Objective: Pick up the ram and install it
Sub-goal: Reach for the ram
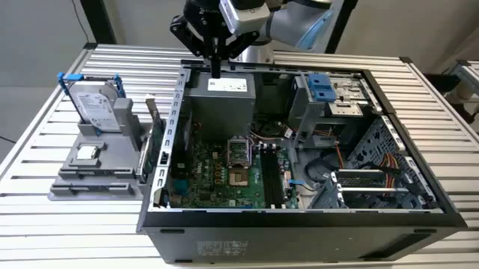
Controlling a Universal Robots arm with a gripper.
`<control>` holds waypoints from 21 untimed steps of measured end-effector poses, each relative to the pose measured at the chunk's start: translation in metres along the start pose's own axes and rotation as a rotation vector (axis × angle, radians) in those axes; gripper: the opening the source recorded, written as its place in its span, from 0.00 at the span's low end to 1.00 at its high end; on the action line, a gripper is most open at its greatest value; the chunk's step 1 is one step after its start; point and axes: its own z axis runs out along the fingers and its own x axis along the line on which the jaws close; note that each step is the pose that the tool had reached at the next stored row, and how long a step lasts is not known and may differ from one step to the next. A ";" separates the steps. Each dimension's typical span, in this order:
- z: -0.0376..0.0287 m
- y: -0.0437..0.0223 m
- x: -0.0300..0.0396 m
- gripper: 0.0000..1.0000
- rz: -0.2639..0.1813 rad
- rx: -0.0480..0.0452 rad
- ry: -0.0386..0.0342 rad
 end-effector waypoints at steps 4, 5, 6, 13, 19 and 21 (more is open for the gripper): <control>0.0000 0.0000 0.0000 0.00 0.000 -0.0001 0.0000; 0.0000 0.0000 0.0000 0.00 0.000 -0.0001 0.0000; 0.0001 0.0000 0.0000 0.00 0.000 -0.0003 -0.0001; 0.0000 0.0000 0.0000 0.00 0.000 -0.0004 0.0000; 0.0000 0.0000 0.0000 0.00 0.000 -0.0005 0.0001; 0.0000 0.0000 0.0000 0.00 0.000 -0.0006 0.0001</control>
